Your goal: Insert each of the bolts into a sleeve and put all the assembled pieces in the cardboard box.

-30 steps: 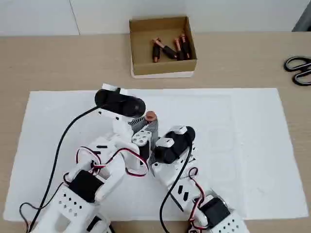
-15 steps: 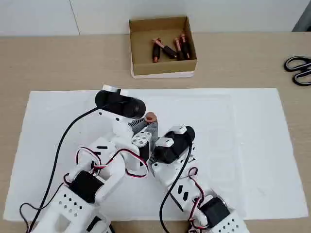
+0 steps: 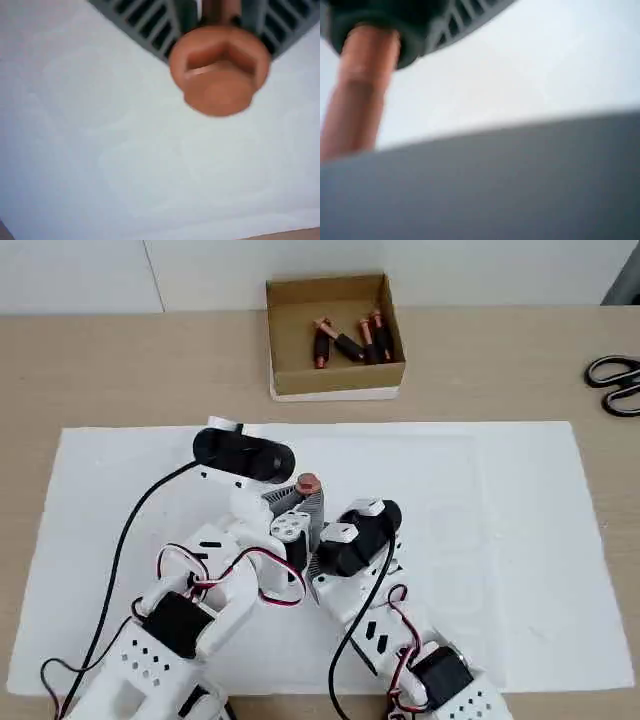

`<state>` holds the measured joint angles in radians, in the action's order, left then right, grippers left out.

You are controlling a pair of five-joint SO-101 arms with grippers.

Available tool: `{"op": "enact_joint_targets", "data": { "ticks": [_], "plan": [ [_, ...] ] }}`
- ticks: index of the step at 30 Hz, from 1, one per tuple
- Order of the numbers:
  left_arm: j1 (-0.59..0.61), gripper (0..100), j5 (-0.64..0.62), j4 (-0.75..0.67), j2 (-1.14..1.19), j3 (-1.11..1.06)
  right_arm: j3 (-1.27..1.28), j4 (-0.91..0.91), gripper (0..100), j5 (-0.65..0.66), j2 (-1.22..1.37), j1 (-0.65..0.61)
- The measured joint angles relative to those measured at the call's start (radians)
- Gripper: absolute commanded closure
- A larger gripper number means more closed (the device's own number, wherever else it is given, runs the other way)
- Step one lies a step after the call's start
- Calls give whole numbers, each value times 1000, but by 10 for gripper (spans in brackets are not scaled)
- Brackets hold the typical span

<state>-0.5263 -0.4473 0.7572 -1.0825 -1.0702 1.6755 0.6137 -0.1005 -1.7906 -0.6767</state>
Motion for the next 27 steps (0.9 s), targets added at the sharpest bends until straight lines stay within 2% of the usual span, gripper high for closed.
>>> {"op": "enact_joint_targets", "data": {
  "ticks": [14, 27],
  "plan": [
    [-3, 994, -32, 11, 5, -3, 0, -44, 995, 0, 0, 21],
    [-6, 994, -32, 87, 3, -3, 0, -46, 995, 0, 0, 20]
  ]
}}
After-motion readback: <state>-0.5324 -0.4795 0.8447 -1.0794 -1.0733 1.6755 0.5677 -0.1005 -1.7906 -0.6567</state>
